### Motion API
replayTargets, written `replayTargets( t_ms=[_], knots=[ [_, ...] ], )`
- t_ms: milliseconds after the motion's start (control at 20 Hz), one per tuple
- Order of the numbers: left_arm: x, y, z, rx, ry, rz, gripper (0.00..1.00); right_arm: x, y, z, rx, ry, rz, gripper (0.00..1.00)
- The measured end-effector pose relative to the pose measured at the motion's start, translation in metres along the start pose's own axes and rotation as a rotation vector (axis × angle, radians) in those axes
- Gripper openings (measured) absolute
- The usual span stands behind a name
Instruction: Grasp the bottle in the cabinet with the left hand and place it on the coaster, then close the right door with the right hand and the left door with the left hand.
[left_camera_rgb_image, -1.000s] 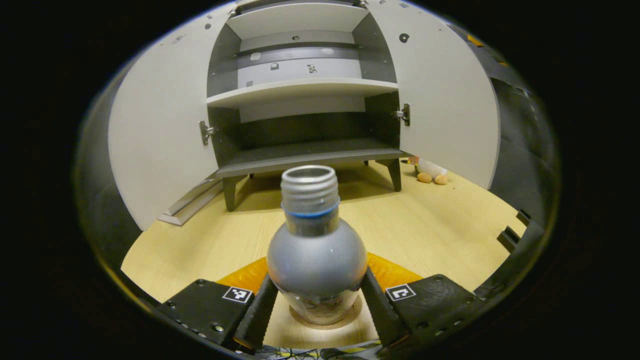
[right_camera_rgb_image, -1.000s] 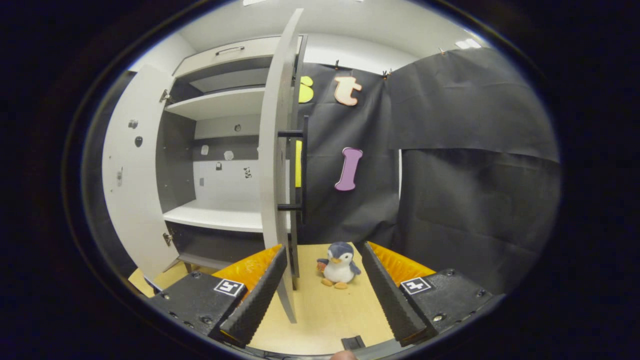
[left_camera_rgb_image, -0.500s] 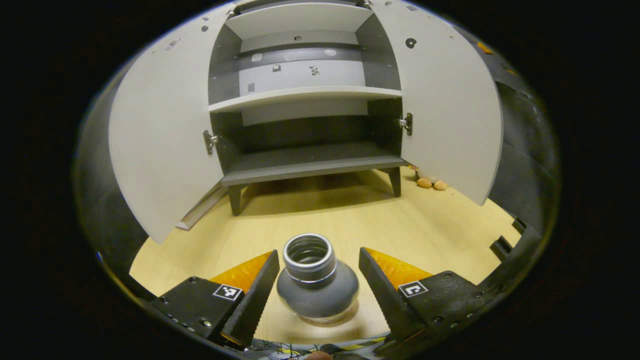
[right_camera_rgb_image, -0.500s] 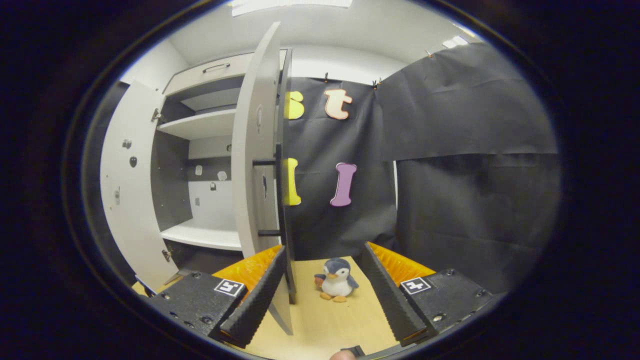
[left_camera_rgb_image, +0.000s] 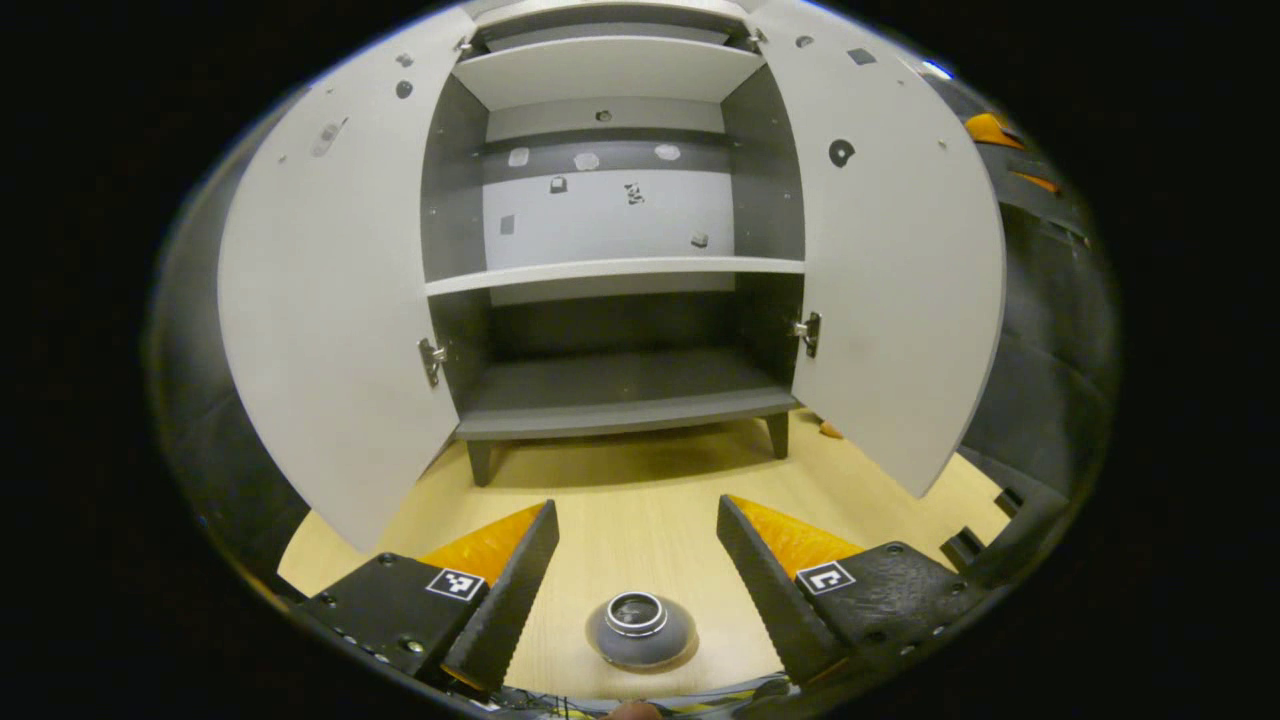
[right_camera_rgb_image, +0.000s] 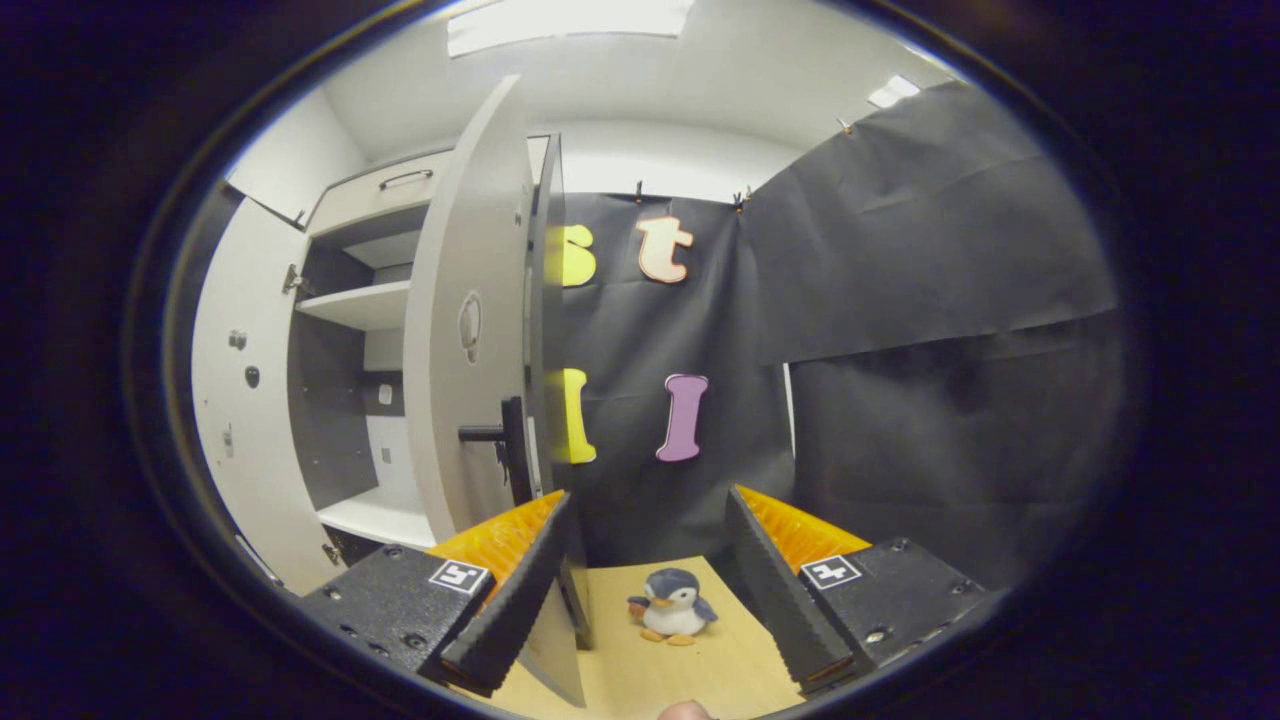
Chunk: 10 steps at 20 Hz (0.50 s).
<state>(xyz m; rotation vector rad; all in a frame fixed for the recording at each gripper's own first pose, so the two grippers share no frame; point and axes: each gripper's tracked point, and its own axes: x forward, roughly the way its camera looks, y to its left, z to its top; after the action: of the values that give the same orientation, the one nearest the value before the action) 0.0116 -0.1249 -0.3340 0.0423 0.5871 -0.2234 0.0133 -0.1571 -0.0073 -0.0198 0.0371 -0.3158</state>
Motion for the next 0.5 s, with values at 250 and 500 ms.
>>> replayTargets(
  t_ms=[250,500],
  knots=[
    [-0.024,0.022,0.049,-0.037,-0.068,0.029,0.98,0.017,0.011,0.001,0.000,0.037,0.038,0.99],
    [-0.040,0.059,0.094,-0.084,-0.150,0.110,0.99,0.020,0.015,0.005,-0.040,0.025,0.059,0.92]
  ],
)
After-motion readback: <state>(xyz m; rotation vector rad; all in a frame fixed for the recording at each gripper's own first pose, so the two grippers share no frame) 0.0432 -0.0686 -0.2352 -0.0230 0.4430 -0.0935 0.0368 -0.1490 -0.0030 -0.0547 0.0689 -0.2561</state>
